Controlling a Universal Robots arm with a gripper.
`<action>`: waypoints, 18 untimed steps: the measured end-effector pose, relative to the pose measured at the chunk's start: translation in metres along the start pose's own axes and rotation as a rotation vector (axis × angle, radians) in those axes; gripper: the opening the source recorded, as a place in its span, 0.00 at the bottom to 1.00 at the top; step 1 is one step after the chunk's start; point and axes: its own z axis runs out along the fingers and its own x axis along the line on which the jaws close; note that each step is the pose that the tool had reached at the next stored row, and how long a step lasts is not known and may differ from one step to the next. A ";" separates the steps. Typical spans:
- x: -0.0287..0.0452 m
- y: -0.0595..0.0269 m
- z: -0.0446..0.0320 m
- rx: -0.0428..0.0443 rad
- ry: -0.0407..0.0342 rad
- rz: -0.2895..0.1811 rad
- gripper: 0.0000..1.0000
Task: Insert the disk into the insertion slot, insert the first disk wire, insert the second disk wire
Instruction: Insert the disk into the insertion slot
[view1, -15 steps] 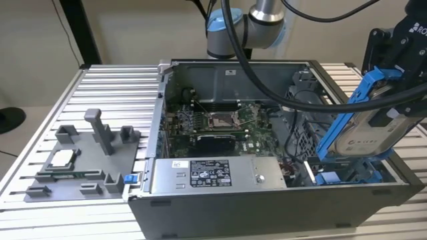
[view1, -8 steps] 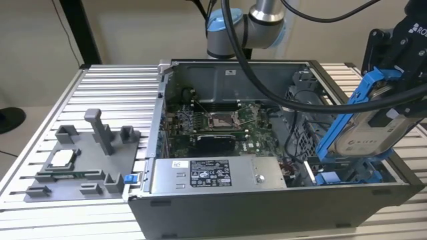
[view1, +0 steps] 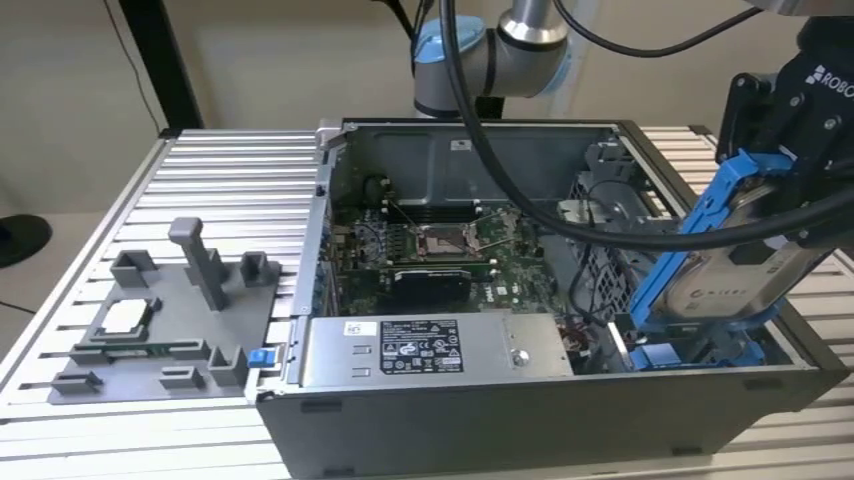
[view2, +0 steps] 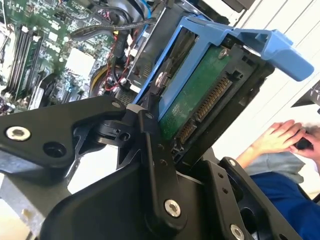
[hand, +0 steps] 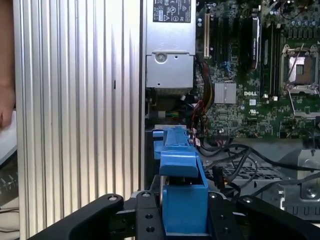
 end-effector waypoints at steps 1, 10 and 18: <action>0.0000 -0.0003 0.0017 0.0000 0.0001 0.000 0.00; -0.0069 -0.0099 0.0160 -0.0001 0.0001 0.000 0.00; -0.0092 -0.0097 0.0246 0.0000 0.0000 0.000 0.00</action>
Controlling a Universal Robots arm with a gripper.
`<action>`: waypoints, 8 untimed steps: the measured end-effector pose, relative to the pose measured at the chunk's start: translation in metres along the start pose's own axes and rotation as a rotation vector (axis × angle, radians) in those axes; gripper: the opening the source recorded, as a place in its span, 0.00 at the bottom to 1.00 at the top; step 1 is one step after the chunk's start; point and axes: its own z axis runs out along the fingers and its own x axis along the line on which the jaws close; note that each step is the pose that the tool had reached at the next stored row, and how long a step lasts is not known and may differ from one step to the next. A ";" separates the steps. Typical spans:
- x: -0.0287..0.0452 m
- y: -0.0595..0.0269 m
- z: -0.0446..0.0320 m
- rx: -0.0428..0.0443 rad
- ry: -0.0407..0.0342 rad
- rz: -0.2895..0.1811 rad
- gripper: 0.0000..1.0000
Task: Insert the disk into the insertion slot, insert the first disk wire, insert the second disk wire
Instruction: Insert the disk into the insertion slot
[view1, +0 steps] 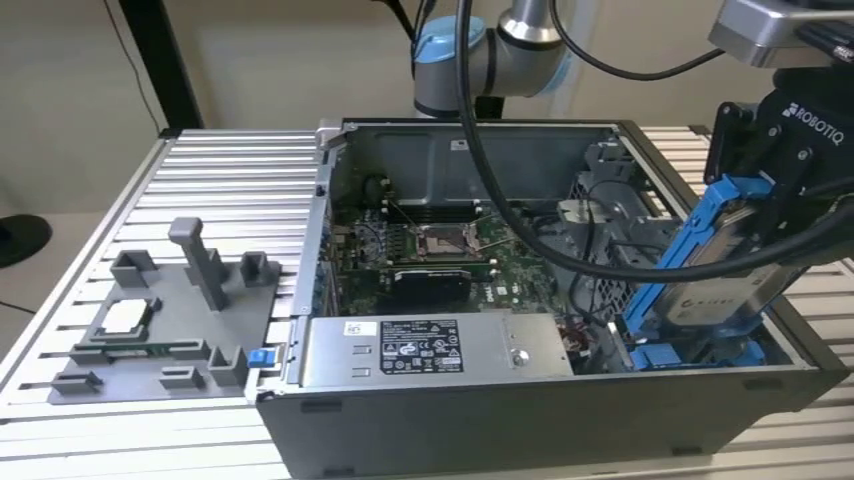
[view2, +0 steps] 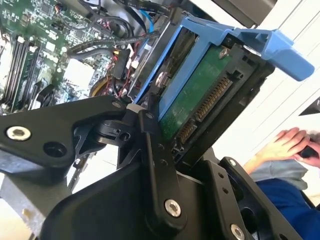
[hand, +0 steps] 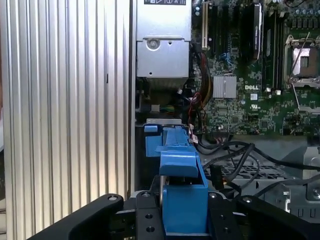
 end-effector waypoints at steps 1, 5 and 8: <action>0.0000 0.0000 0.0004 0.0000 0.0001 0.000 0.00; 0.0000 0.0000 0.0004 -0.0002 0.0001 0.000 0.00; -0.0001 0.0000 0.0011 -0.0002 -0.0002 0.000 0.00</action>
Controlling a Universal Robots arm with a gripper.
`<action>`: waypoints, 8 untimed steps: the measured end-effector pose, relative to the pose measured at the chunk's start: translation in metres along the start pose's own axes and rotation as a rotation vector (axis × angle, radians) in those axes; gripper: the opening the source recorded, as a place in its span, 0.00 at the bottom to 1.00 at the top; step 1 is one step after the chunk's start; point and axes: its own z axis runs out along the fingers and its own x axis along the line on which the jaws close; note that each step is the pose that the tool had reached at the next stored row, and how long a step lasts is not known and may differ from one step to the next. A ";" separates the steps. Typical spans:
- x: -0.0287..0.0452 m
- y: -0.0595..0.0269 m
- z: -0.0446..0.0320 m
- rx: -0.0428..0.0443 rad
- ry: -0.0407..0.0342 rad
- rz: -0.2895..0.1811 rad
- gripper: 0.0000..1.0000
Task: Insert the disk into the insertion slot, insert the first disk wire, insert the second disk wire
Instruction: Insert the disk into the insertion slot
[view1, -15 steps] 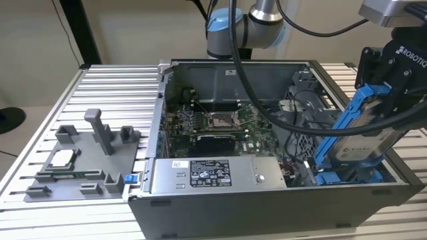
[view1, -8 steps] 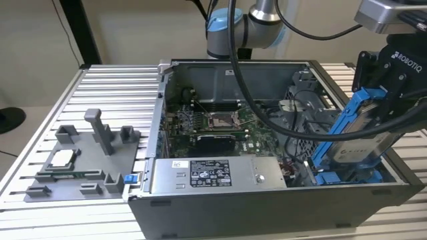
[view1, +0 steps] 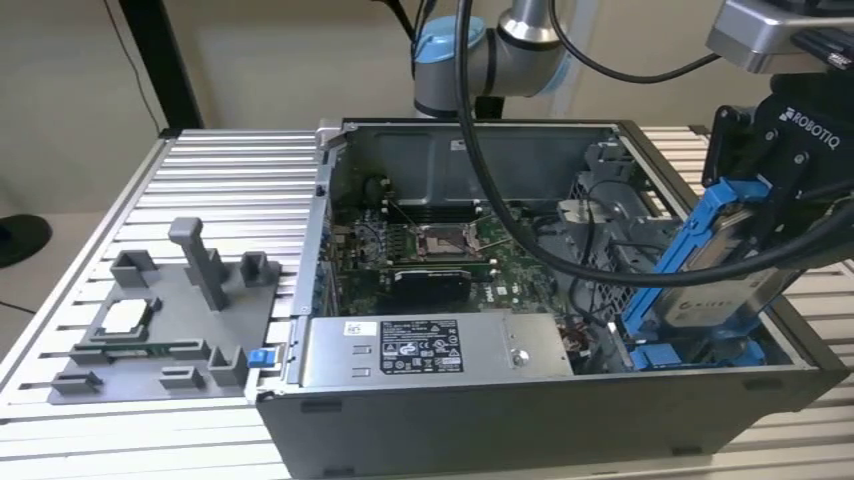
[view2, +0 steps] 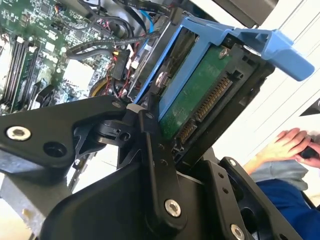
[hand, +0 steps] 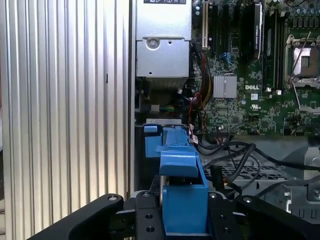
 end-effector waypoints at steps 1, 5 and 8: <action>-0.0001 0.0000 0.0006 0.0000 0.0002 0.000 0.00; -0.0006 -0.0001 0.0039 0.0000 0.0001 0.000 0.00; -0.0018 -0.0002 0.0062 0.0000 0.0003 0.000 0.00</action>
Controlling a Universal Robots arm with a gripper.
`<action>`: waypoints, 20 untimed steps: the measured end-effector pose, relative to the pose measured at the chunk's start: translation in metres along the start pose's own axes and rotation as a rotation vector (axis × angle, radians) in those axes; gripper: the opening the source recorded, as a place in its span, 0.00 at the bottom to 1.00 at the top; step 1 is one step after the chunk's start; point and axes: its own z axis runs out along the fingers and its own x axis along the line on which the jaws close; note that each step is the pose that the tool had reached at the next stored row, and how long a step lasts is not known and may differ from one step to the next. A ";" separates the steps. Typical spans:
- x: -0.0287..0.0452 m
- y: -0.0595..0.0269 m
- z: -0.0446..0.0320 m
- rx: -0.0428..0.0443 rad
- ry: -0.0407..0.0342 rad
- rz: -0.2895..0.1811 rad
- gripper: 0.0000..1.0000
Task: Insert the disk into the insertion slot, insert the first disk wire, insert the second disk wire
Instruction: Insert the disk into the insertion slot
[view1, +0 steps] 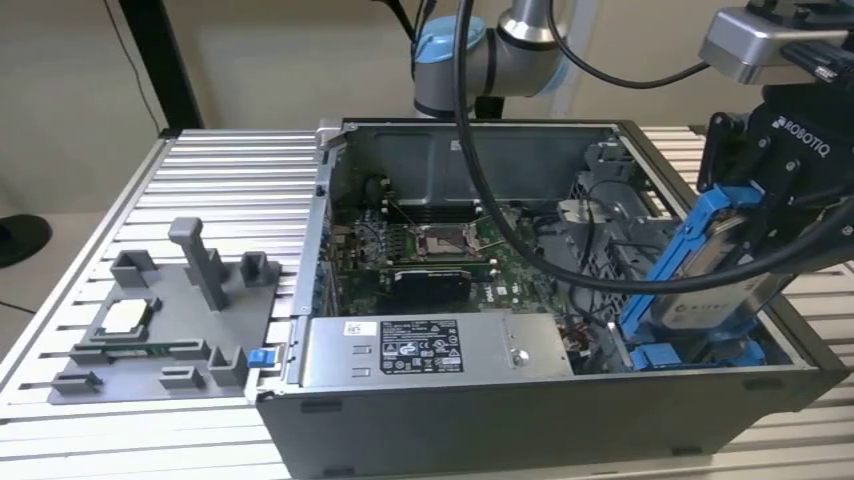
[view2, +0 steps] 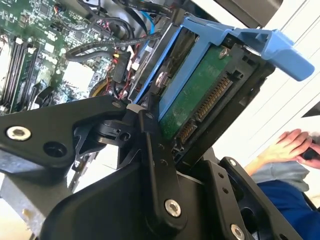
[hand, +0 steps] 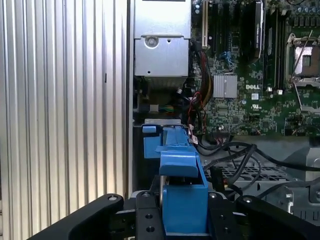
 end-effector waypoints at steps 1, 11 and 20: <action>-0.0004 0.0000 0.0008 0.0000 0.0000 0.000 0.00; -0.0031 -0.0004 0.0135 0.0001 0.0000 0.000 0.00; -0.0037 -0.0011 0.0298 0.0000 0.0002 0.000 0.00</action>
